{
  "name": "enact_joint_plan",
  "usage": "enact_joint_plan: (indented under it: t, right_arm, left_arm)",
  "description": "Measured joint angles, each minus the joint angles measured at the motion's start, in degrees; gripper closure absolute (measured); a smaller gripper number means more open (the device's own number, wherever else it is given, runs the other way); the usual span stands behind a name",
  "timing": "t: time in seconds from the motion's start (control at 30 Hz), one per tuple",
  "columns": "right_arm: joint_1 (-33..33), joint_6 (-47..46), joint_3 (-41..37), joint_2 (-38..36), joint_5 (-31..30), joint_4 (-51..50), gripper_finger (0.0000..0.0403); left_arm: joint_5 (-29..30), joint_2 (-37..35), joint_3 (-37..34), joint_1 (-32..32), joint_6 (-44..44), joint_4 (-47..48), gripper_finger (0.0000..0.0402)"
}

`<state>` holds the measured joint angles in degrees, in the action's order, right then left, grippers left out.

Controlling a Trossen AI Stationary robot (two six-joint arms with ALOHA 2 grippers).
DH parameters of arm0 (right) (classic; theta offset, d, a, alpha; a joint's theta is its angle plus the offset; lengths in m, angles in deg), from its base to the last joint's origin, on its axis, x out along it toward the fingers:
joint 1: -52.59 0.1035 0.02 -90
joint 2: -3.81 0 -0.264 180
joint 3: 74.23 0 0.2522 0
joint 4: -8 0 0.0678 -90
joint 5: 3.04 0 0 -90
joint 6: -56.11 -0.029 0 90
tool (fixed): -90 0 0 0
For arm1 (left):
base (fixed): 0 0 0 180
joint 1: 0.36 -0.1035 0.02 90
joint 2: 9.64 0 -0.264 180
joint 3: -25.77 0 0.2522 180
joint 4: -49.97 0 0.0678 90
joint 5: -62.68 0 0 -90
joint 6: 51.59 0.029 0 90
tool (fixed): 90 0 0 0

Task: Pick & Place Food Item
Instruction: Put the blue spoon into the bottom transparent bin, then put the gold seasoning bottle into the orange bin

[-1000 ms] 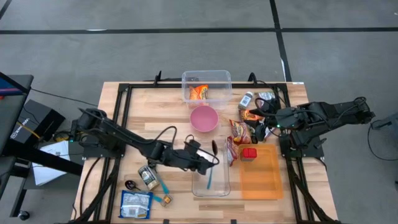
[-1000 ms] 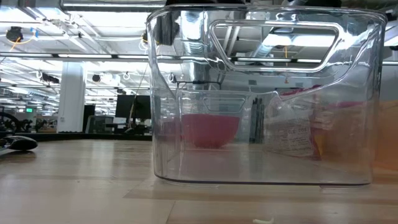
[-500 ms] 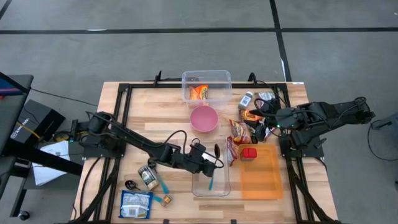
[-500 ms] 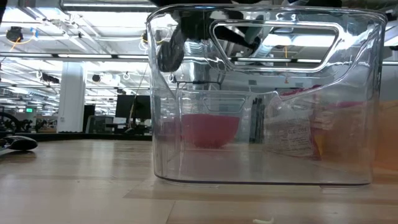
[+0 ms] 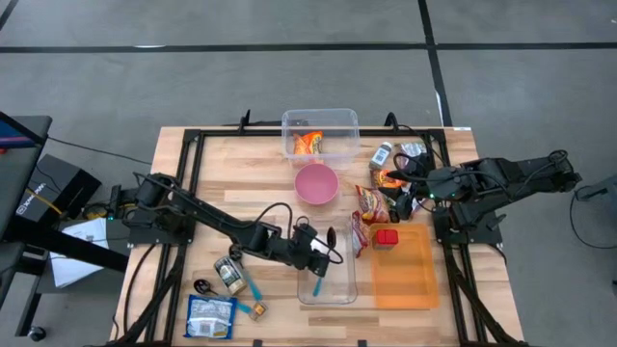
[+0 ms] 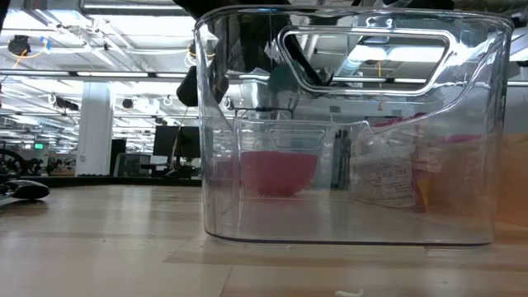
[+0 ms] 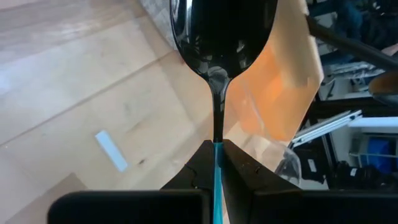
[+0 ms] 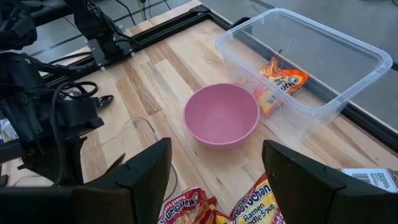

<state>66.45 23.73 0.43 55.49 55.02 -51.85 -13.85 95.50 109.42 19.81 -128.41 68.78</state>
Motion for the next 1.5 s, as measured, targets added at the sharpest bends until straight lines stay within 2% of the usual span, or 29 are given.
enact_joint_plan:
  t: [0.93,1.5]
  right_arm:
    - [0.0,0.0,-0.01,0.0,0.0,0.0,0.0158]
    - [0.0,0.0,-0.01,0.0,0.2,0.0,0.0158]
  left_arm:
    - [0.03,-0.04,-0.02,-0.33,1.12,0.09,0.039]
    - [0.2,-0.09,-0.04,-0.26,1.11,0.0,0.033]
